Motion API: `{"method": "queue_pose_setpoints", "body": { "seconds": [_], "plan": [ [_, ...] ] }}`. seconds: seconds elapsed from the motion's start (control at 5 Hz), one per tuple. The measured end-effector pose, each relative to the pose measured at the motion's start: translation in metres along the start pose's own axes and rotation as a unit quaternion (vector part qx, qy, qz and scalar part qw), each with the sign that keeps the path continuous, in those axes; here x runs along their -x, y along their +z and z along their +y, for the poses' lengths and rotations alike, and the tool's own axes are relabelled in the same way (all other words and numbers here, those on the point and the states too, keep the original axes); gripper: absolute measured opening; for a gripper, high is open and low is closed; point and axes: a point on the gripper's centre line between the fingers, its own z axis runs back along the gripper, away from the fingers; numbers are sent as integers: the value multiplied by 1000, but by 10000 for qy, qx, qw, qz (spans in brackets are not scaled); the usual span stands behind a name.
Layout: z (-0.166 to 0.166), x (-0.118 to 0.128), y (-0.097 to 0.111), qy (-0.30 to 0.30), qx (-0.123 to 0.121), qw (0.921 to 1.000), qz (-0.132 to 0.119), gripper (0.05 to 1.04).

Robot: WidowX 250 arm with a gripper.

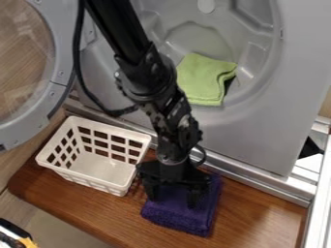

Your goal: Move the blue clothe

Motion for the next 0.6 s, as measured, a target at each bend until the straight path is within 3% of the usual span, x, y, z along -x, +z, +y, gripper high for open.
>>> {"method": "queue_pose_setpoints", "body": {
  "seconds": [0.4,0.6],
  "plan": [
    [-6,-2,25,72,-57,9999,-114,999],
    [-7,0,48,195,64,9992,-337,999]
  ]
}}
